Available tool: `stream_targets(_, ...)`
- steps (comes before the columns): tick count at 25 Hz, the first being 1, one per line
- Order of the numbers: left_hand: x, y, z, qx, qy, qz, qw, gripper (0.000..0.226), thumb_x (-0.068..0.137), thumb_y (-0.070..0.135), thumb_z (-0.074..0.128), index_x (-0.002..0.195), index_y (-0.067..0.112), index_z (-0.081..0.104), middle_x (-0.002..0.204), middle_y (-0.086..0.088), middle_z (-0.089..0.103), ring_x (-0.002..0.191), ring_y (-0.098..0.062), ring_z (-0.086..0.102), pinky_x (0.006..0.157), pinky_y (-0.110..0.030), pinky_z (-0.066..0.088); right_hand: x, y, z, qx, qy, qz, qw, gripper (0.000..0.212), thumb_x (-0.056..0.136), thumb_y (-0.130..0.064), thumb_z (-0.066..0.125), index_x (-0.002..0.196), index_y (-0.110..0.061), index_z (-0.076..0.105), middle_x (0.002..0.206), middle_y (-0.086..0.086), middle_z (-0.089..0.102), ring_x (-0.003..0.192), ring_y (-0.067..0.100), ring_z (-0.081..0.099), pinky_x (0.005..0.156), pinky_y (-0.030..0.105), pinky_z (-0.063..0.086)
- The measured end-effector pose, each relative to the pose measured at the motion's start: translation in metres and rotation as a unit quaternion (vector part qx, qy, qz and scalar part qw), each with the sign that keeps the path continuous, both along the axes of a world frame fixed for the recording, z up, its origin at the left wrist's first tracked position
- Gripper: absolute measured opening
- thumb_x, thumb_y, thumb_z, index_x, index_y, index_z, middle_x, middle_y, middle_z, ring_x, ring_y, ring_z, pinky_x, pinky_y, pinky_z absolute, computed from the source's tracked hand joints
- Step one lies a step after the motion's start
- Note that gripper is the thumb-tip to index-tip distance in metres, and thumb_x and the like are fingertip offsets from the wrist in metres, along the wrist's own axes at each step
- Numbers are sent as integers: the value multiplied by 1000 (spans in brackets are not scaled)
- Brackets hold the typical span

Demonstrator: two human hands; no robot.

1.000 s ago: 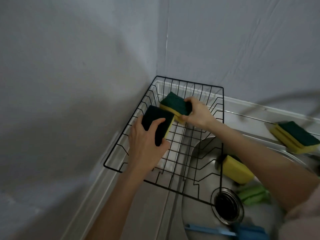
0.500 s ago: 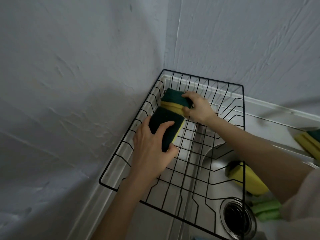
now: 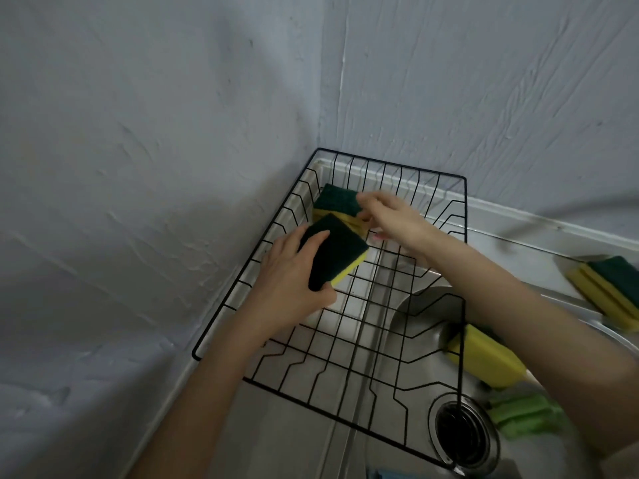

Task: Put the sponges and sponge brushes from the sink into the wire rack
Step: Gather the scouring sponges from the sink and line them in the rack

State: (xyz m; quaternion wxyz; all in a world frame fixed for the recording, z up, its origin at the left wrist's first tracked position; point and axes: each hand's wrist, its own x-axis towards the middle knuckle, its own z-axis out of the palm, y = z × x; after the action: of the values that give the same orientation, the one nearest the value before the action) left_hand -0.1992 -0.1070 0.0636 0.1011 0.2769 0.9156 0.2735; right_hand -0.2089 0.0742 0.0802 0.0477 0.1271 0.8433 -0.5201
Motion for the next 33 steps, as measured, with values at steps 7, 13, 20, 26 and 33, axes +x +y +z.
stream_targets(7,-25,17,3,-6,-1,-68,998,51,83,7,51,133,12,38,151,-4,26,142,-21,12,118,-37,13,20,5,-15,-178,-127,-23,976,18,90,-15,54,107,-9,50,88,5,63,75,13,63,62,16,56)
stream_targets(13,-40,25,-16,-28,5,-59,998,52,83,-8,44,130,12,40,149,-8,31,141,-25,15,116,-32,11,12,2,-24,-155,-120,-77,978,15,89,-10,56,82,-16,44,82,4,58,73,14,61,73,31,59)
stream_targets(20,-53,26,-23,-45,-6,-55,997,59,75,-18,43,128,10,43,148,-8,32,140,-28,18,116,-34,15,4,-5,-31,-131,-127,-77,980,18,88,-8,57,76,-16,46,86,4,54,96,22,57,86,34,52)
stream_targets(26,-48,33,-19,-43,-11,-36,998,49,82,-11,42,128,6,41,148,-10,32,141,-27,18,115,-35,18,3,-3,-27,-27,-145,-53,988,19,86,-20,60,96,-5,55,80,8,56,87,22,56,89,39,53)
stream_targets(33,-24,42,19,-28,4,-38,999,40,91,10,42,131,10,39,138,-14,46,122,-30,47,104,-42,40,46,9,27,125,-52,-6,991,49,87,-24,58,132,-12,41,123,10,55,97,19,54,71,23,45)
